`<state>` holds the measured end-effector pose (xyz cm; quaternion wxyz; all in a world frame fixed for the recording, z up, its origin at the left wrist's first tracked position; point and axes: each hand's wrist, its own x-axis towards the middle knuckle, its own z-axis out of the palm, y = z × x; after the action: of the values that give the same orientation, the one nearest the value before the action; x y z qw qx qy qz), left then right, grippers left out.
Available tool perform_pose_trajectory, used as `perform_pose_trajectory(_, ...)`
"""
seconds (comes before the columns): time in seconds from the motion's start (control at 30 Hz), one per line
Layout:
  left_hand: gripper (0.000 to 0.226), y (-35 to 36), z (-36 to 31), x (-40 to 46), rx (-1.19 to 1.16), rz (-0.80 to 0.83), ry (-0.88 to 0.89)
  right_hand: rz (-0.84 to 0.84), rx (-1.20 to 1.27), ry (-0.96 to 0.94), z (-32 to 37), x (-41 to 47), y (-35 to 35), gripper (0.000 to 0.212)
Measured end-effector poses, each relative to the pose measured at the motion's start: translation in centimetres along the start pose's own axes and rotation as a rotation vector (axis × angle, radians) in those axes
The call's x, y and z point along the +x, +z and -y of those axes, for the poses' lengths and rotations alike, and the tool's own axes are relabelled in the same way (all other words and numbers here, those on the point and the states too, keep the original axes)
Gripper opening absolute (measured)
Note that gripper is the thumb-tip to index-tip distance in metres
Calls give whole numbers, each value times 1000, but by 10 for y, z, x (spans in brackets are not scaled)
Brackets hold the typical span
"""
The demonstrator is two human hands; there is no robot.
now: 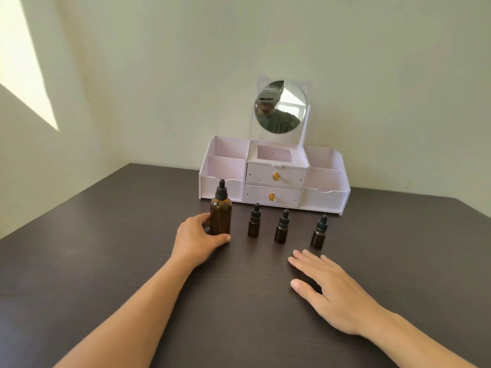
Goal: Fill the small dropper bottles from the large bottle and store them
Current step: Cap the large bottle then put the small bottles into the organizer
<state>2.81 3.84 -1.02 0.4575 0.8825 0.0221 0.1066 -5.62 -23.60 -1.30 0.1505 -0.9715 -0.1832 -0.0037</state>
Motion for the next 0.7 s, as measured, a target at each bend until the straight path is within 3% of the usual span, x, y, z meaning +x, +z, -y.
perform_pose_trajectory(0.17, 65, -1, -2, 0, -4, -22, -10, -122, -10, 82, 0, -2, 5, 56)
perform_pose_trajectory(0.27, 70, -1, -4, -2, 2, -35, -10, -129, -48, 99, 2, -2, 4, 56)
perform_pose_trajectory(0.7, 67, -1, -5, 3, 6, -14, -2, 94, -114, -68, 10, 28, 2, 56)
